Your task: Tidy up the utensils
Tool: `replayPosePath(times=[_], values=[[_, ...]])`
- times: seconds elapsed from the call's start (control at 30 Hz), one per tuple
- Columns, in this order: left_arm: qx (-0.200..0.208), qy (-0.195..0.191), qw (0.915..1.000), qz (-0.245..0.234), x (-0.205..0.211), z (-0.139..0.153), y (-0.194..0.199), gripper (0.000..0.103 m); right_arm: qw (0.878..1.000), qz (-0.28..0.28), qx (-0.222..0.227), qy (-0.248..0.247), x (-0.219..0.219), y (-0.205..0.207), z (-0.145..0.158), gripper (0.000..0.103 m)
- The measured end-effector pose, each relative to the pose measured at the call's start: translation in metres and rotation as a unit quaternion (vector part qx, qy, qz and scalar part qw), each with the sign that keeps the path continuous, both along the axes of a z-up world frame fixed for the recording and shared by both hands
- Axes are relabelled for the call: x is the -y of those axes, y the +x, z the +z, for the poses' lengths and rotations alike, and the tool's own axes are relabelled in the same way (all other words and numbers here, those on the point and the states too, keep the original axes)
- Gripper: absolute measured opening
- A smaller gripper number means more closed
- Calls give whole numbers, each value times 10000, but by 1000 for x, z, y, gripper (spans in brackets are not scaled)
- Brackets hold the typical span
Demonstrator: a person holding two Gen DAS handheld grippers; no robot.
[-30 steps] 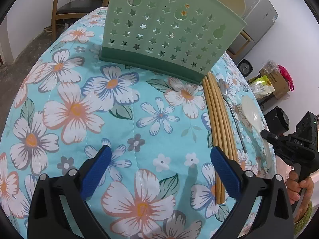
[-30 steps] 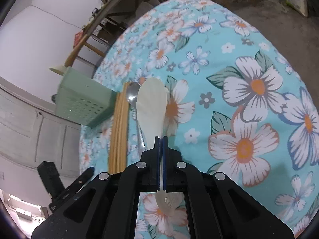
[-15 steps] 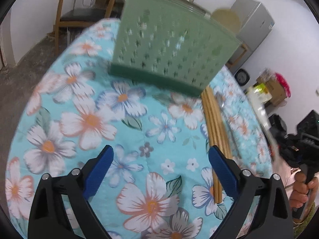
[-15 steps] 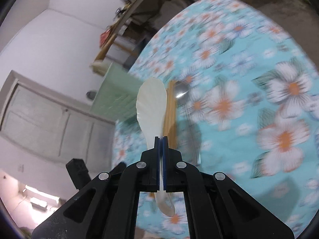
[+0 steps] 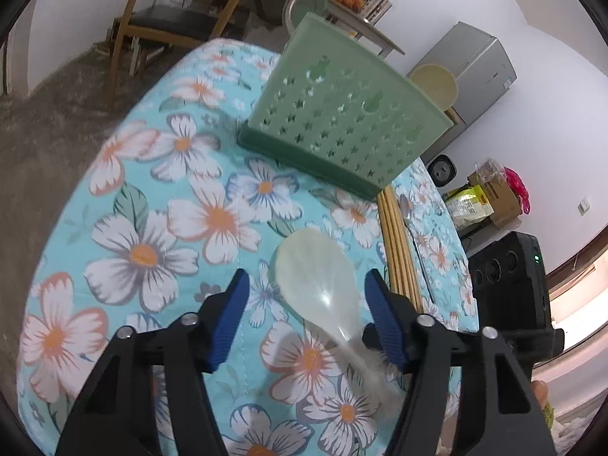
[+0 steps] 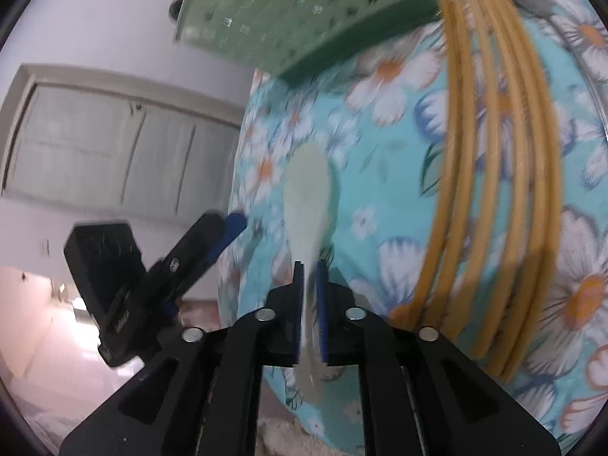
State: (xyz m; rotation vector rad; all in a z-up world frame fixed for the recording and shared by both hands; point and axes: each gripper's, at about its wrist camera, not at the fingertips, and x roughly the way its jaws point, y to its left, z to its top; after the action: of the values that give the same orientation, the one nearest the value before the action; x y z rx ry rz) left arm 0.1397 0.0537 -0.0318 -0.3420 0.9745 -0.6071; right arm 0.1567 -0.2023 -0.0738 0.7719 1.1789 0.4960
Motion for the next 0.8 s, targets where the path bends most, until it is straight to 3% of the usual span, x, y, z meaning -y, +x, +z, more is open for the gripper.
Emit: replayPosePath(times=[0.07,0.33,0.53,0.67,0.8], values=[[-58,63,10000,8,3,-2,4,56,9998,-53,123,-116,7,-6,5,30],[-135,480,9981,-371,26,-17,31,53,9967,-576,459,-348,53,-18,22,34],[-250,178,9985,-452,31,-27,53,46,9943,-882,462,-382,76,-28,23,33],[-505,-368,9957,-687,28,-26,55,40,9927,-1025,489,-410,93,-33,25,34],[-607,-422,9943,-771,32,-29,52,38,9904,-1183,553,-461,107,-32,29,34]])
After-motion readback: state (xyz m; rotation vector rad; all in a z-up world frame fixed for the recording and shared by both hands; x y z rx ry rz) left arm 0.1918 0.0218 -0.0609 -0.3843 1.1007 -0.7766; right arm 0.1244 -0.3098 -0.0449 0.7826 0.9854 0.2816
